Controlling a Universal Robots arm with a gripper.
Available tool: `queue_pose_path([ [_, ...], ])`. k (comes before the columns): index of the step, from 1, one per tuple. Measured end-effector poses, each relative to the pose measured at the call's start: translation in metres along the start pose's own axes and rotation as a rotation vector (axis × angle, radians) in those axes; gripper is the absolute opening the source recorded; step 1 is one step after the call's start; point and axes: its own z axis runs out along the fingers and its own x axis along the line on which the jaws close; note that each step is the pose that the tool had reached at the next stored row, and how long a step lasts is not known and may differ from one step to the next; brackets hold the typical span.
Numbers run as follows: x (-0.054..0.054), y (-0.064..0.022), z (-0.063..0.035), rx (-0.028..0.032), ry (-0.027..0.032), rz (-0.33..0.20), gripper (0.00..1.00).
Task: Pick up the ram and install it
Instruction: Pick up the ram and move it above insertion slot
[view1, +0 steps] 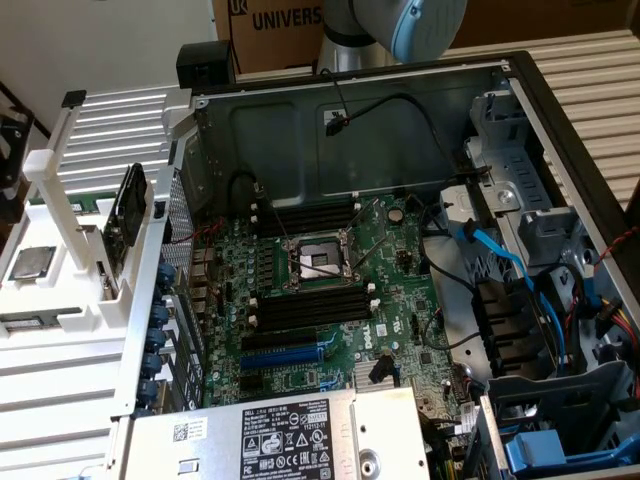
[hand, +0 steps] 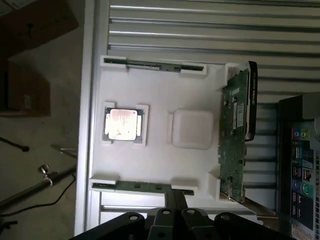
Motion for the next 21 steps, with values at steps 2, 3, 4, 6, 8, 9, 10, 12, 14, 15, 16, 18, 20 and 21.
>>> queue_pose_path([
  [2,0.0,0.0,0.0001,-0.0009,-0.002,-0.03,0.1],
  [3,0.0,0.0,0.0001,-0.0012,-0.0027,-0.043,0.1],
  [4,0.0001,0.0,0.0002,-0.0015,-0.0031,-0.055,0.1],
  [6,0.0018,0.0,0.0002,-0.0022,-0.003,-0.079,0.1],
  [8,0.0096,0.0003,0.0004,-0.0031,-0.0026,-0.106,0.1],
  [9,0.0096,0.0004,0.0005,-0.0036,-0.0021,-0.121,0.1],
  [10,0.0097,0.0004,0.0005,-0.0042,-0.0013,-0.139,0.1],
  [12,0.0098,0.0003,0.0007,-0.0079,0.0027,-0.248,0.1],
  [14,0.0098,0.0003,0.0008,-0.0098,0.0047,-0.302,0.1],
  [15,0.0098,0.0003,0.0009,-0.0111,0.0062,-0.339,0.1],
  [16,0.0098,0.0003,0.0009,-0.0117,0.0069,-0.357,0.1],
  [18,0.0098,0.0003,0.001,-0.0135,0.0089,-0.41,0.1],
  [20,0.0098,0.0003,0.0011,-0.0148,0.0104,-0.449,0.1],
  [21,0.0098,0.0003,0.0011,-0.0155,0.0111,-0.467,0.1],
])
